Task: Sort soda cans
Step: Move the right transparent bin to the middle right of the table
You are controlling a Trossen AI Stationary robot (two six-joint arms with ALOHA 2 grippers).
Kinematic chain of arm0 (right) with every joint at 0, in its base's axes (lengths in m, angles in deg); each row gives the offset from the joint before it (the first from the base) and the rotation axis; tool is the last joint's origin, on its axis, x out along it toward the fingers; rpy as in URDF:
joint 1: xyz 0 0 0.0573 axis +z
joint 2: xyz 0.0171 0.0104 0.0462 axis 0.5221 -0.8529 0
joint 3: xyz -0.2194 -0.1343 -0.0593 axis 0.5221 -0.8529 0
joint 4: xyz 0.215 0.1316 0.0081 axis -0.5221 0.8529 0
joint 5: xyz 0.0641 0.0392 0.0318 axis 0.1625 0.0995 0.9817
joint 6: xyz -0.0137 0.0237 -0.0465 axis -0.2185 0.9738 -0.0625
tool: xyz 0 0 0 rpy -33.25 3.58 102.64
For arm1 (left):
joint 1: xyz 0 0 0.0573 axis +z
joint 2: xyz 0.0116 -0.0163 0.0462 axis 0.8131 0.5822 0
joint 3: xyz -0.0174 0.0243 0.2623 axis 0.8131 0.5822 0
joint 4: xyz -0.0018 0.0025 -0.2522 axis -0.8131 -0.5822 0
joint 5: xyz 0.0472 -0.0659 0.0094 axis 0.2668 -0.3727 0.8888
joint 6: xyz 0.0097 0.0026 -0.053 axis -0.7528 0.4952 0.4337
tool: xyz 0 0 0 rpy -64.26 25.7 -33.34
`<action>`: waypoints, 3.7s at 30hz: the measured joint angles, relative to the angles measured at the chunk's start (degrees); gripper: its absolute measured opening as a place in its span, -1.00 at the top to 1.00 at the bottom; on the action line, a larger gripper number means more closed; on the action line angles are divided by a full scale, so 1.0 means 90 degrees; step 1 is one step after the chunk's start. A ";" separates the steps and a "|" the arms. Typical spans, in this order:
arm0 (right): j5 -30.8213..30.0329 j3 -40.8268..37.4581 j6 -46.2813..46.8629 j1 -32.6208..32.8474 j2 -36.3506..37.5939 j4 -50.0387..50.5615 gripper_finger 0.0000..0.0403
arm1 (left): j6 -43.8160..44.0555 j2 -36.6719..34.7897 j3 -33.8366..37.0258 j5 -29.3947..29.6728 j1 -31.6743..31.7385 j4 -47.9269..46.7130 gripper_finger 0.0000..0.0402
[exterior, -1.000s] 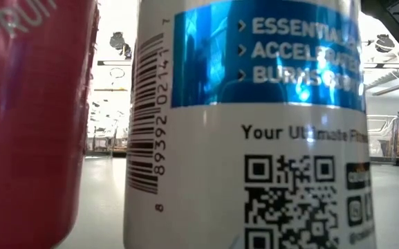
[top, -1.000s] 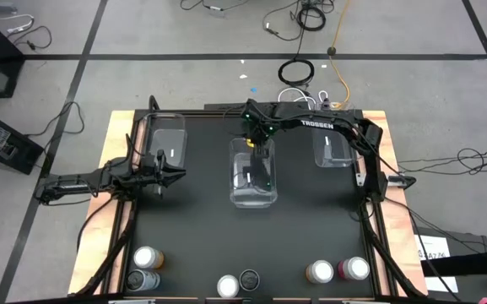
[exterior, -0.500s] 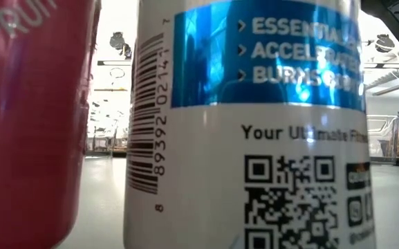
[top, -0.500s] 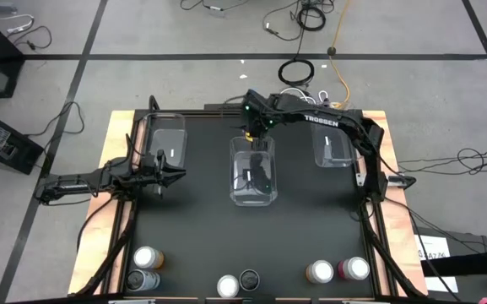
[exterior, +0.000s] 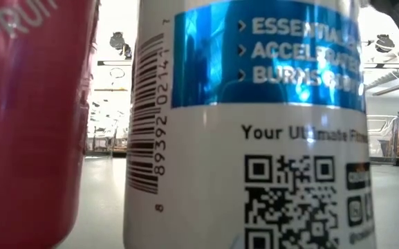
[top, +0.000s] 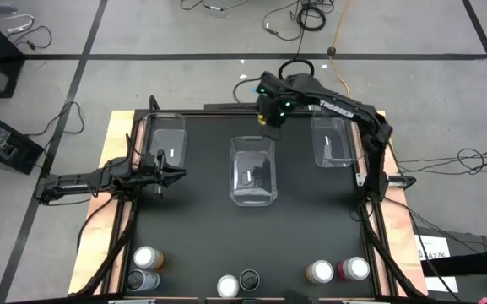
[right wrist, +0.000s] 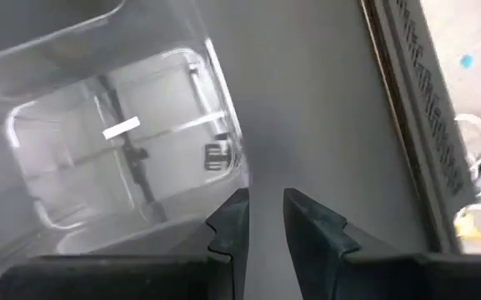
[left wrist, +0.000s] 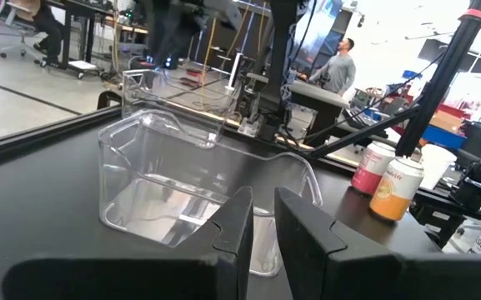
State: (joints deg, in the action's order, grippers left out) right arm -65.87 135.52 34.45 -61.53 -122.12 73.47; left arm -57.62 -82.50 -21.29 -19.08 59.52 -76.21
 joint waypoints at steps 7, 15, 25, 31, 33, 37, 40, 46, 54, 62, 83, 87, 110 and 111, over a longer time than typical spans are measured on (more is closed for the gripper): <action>-0.0093 -0.2311 0.1046 -0.0461 0.2012 -0.1288 0.65 | 0.0000 0.0002 0.0000 0.0000 0.0000 0.0000 0.68; -0.1995 -0.5446 0.3126 -0.0521 0.4103 -0.3501 0.65 | 0.0002 0.0000 0.0000 0.0000 0.0000 0.0000 0.68; -0.2056 -0.6324 0.4281 -0.1022 0.4092 -0.3802 0.43 | 0.0000 0.0002 0.0000 0.0000 0.0000 0.0000 0.68; -0.2004 -0.6325 0.4305 -0.1338 0.3615 -0.3734 0.10 | 0.0000 0.0000 0.0000 0.0000 0.0000 0.0001 0.68; -0.2001 -0.6325 0.4302 -0.1392 0.3507 -0.3755 0.03 | 0.0000 0.0002 0.0000 0.0000 0.0000 0.0000 0.68; -0.1930 -0.6325 0.4284 -0.1463 0.3219 -0.3753 -0.04 | 0.0000 0.0002 0.0000 0.0000 0.0000 0.0000 0.68; -0.1703 -0.6325 0.4259 -0.1490 0.2985 -0.3870 -0.03 | 0.0000 0.0001 0.0000 0.0000 0.0000 0.0000 0.68; -0.1674 -0.6325 0.4747 -0.1502 0.2471 -0.3730 0.27 | 0.0000 0.0000 0.0000 0.0000 0.0000 0.0000 0.68; -0.1509 -0.6325 0.5080 -0.1420 0.2468 -0.3685 0.95 | 0.0000 0.0001 0.0000 0.0000 0.0000 0.0000 0.68; -0.1399 -0.6325 0.6015 -0.0472 0.2606 -0.3688 0.99 | 0.0000 0.0000 0.0000 0.0000 0.0000 0.0000 0.68; -0.2567 -0.5927 1.0344 0.2628 0.2549 -0.3711 1.00 | 0.0001 0.0001 0.0000 0.0000 0.0000 0.0001 0.68; -0.2691 -0.5802 1.0555 0.2731 0.2373 -0.3709 1.00 | 0.0000 0.0001 0.0000 0.0000 0.0000 0.0000 0.68; -0.2722 -0.5795 1.1154 0.3139 0.1695 -0.3996 1.00 | 0.0000 0.0002 0.0000 0.0000 0.0000 0.0000 0.68; -0.2718 -0.5795 1.1147 0.3137 0.1697 -0.3996 1.00 | 0.0002 0.0002 0.0000 0.0000 0.0000 0.0000 0.68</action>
State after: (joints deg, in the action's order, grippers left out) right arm -90.33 83.37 134.78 -33.30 -106.84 37.50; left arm -57.60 -82.48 -21.29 -19.08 59.52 -76.21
